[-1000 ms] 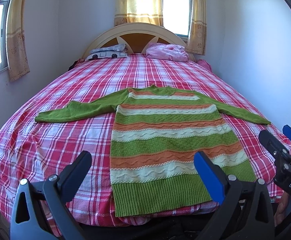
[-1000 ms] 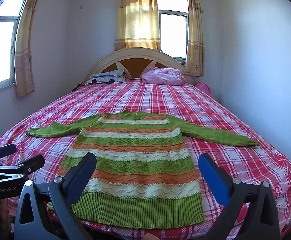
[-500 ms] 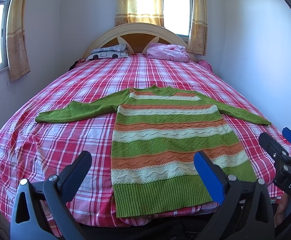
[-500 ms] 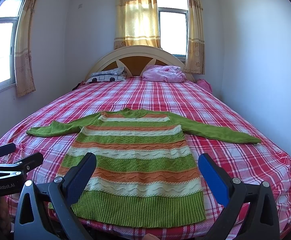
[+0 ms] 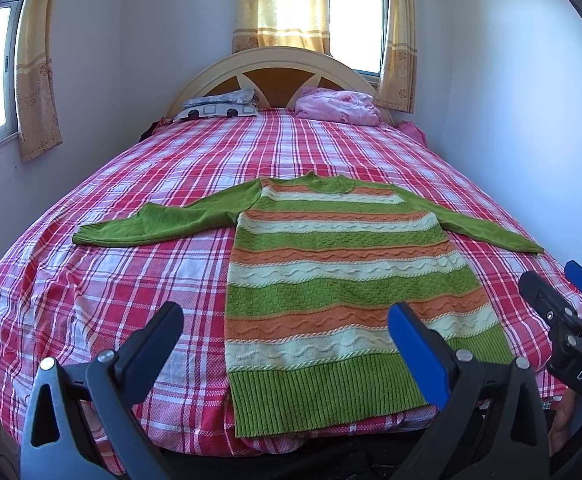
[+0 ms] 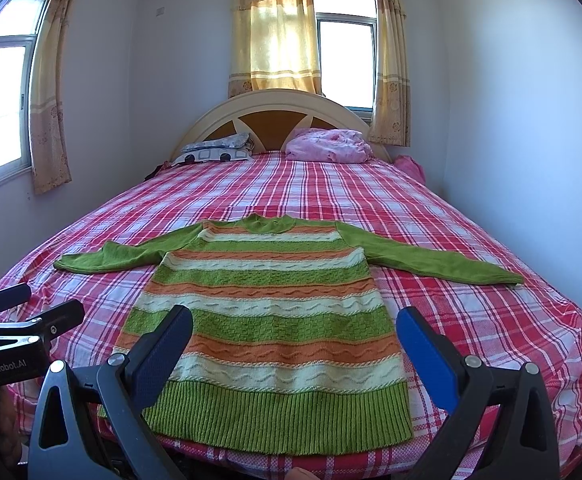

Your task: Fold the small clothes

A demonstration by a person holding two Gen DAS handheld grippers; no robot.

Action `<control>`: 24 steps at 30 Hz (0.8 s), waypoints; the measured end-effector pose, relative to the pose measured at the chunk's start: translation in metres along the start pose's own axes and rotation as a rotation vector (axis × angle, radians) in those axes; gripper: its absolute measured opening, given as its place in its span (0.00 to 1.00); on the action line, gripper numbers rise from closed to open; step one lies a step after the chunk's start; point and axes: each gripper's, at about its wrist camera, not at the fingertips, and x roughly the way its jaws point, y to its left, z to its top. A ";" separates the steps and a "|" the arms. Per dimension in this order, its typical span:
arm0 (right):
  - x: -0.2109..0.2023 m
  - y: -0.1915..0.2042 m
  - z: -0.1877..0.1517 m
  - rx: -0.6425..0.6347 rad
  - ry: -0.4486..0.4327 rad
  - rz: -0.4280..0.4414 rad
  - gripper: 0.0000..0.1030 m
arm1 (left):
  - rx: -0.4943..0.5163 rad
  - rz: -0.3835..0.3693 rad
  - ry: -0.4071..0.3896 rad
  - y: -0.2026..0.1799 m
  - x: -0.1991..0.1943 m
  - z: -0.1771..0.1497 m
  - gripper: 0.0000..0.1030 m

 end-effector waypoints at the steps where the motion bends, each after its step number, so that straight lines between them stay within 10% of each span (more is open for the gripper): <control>1: 0.000 0.000 0.000 0.000 0.000 0.000 0.99 | -0.001 -0.001 -0.001 0.000 0.000 0.000 1.00; 24: 0.033 -0.006 -0.010 0.013 0.102 0.037 0.99 | 0.012 0.011 0.028 0.009 0.025 0.007 1.00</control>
